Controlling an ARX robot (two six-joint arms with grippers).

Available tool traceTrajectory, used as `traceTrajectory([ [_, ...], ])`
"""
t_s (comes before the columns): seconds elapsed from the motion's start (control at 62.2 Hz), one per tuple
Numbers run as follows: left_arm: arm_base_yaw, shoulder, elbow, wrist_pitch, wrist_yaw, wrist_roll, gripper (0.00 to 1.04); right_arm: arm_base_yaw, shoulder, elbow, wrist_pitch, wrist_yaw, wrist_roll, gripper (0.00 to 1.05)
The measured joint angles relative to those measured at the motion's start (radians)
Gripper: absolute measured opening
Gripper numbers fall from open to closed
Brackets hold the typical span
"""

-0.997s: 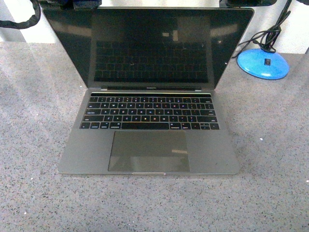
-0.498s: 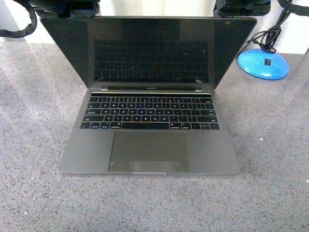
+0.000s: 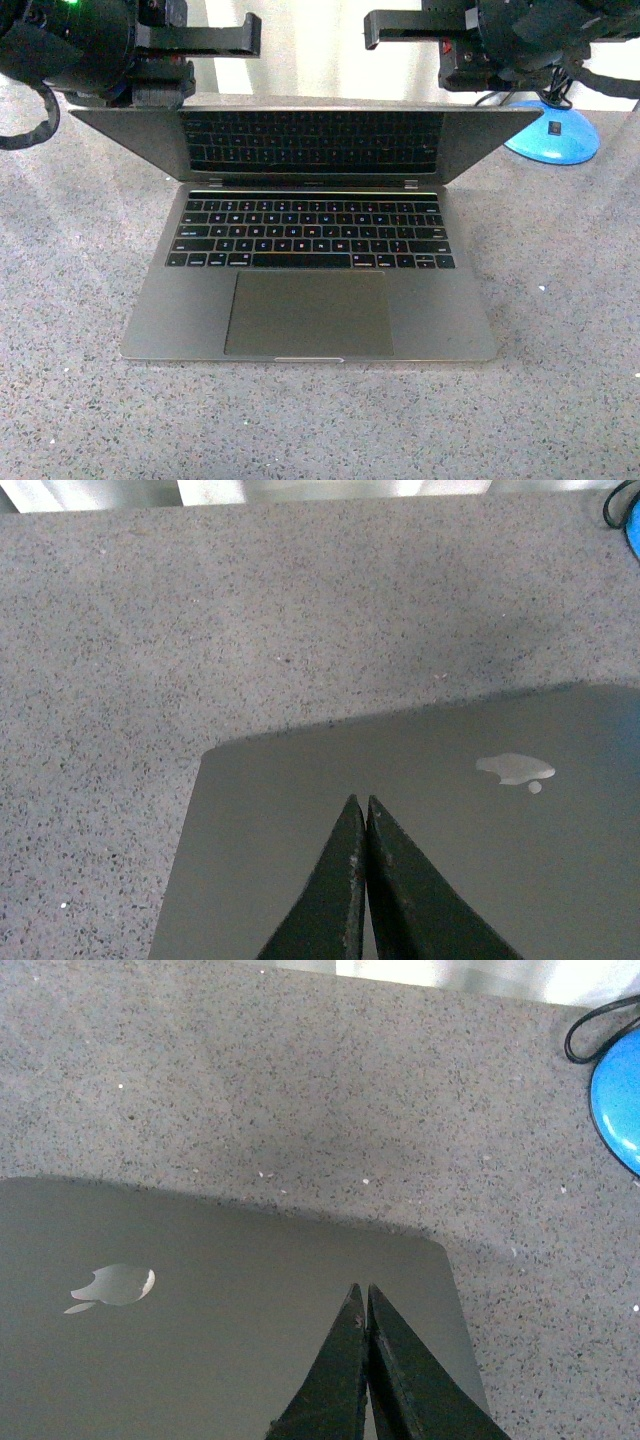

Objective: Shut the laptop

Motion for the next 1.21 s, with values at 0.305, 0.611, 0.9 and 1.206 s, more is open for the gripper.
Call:
traceTrajectory([
  [0.305, 0.0, 0.0, -0.035, 0.011, 0.001, -0.025, 0.04, 0.011, 0.0, -0.028, 0.003, 0.003, 0.029, 0.01],
  [0.611, 0.0, 0.0, -0.042, 0.014, 0.002, -0.032, 0.04, 0.025, 0.0, -0.068, 0.017, 0.002, 0.061, 0.01],
  [0.9, 0.0, 0.0, -0.061, 0.014, 0.003, -0.036, 0.04, 0.032, 0.0, -0.092, 0.025, 0.002, 0.087, 0.01],
  [1.206, 0.0, 0.0, -0.089, 0.026, 0.004, -0.043, 0.04, 0.034, 0.0, -0.122, 0.039, 0.002, 0.101, 0.01],
])
